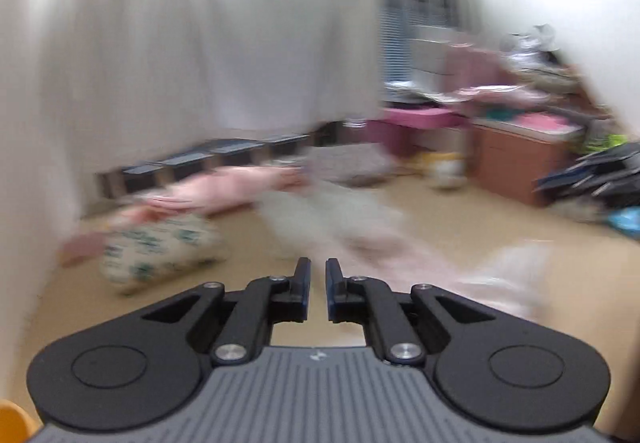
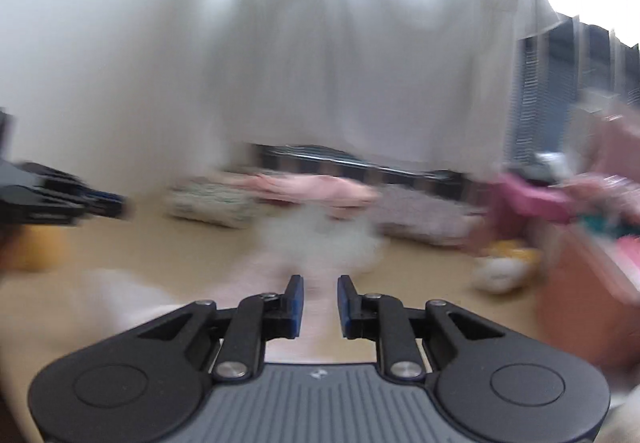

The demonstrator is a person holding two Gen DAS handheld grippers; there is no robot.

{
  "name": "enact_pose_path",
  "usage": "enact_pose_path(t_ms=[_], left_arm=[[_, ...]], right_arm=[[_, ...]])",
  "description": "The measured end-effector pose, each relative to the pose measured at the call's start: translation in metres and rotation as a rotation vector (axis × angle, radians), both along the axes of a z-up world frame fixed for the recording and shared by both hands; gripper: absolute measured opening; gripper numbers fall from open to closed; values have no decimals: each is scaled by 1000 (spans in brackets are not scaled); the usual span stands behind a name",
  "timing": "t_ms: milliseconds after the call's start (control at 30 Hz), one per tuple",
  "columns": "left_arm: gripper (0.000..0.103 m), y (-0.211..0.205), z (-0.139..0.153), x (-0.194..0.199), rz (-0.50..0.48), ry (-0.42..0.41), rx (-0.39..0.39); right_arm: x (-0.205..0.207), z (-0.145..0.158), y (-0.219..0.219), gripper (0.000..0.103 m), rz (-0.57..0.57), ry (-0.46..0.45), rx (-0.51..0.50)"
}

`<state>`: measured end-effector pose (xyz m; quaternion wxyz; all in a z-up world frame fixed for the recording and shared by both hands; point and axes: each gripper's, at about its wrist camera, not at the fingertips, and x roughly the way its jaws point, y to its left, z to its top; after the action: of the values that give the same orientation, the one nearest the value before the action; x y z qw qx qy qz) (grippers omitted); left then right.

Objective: Fold clothes

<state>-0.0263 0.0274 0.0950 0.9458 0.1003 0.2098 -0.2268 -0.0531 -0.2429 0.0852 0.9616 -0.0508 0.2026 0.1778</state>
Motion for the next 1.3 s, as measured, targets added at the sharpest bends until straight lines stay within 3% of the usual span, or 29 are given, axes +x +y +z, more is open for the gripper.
enact_pose_path(t_ms=[100,200,233,267,333,367,400,567,733,800,900,967,1033,1133,1300], left_arm=[[8,-32,-21,2,-49,93,38],[12,-55,-54,28,-8,196,65],[20,-59,-64,36,14,228,72],[37,-59,-71,41,45,244,76],[49,-58,-80,43,83,230,71],[45,-57,-82,43,83,235,58],[42,-57,-85,41,81,242,38],[25,-55,-87,19,88,255,-4],[26,-57,-87,-44,81,232,-11],[30,-55,-85,-63,96,224,-29],[33,-32,-62,-88,131,138,-109],[55,-4,-45,-105,176,105,-206],[58,24,-38,-117,258,137,-279],[58,37,-52,-134,358,254,-330],[61,17,-79,-143,363,364,-504]], right_arm=[[2,-30,33,14,105,56,-82],[30,-56,41,15,16,136,-104],[38,-59,38,16,-27,165,-74],[41,-62,35,18,-52,182,-40],[44,-68,30,22,-87,205,-1],[47,-73,29,18,-109,231,4],[49,-77,29,6,-124,258,6],[36,-90,36,6,-126,240,-37],[-11,-87,33,6,-98,263,-26],[-34,-83,29,8,-87,266,2],[-66,-64,25,11,-107,185,90],[-84,-54,30,11,-98,95,146],[-93,-56,44,10,-72,50,163],[-95,-74,72,8,-49,27,121],[-84,-111,96,8,-93,13,36]])
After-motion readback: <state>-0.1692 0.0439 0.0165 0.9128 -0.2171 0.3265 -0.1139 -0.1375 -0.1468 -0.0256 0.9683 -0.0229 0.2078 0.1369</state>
